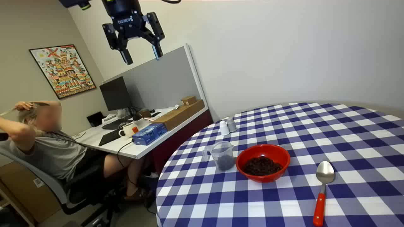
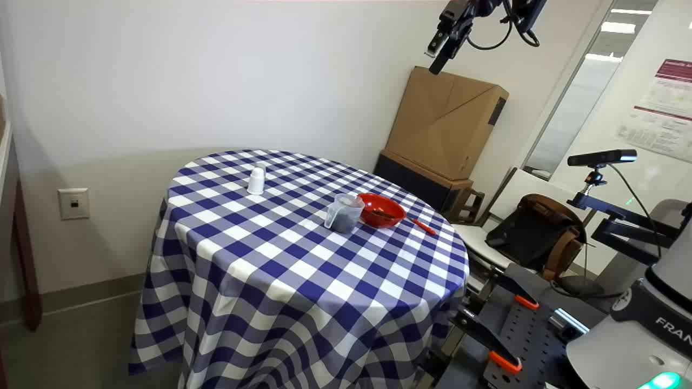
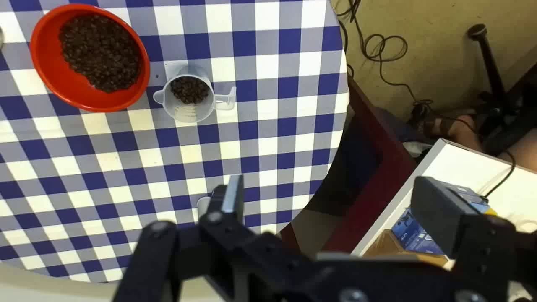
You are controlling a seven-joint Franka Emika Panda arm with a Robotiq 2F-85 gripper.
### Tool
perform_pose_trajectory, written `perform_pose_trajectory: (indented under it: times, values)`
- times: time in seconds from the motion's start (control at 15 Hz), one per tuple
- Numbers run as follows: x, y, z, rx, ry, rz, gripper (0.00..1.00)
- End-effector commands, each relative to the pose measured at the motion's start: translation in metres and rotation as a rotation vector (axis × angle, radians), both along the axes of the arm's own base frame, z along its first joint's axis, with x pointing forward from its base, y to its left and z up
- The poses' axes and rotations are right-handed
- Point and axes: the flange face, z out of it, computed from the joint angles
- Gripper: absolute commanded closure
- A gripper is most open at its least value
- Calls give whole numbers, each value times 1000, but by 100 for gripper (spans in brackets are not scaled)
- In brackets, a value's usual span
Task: Use the spoon on the table to scoop some of the contents in the red bowl into the clear jug
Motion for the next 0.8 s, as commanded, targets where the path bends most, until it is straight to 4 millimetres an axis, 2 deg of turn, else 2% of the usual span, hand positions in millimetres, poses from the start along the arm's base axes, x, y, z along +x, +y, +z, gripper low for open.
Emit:
perform_pose_trajectory:
  times: [0.0,0.2,0.47,0.73]
  values:
    - [0,0,1,0,1,0,0]
    - [20,-33,-5,-69,-55,-67,0]
    - [50,-130,-20,-170,-88,-208,0]
    - [66,-223,-55,-225,1,-331,0]
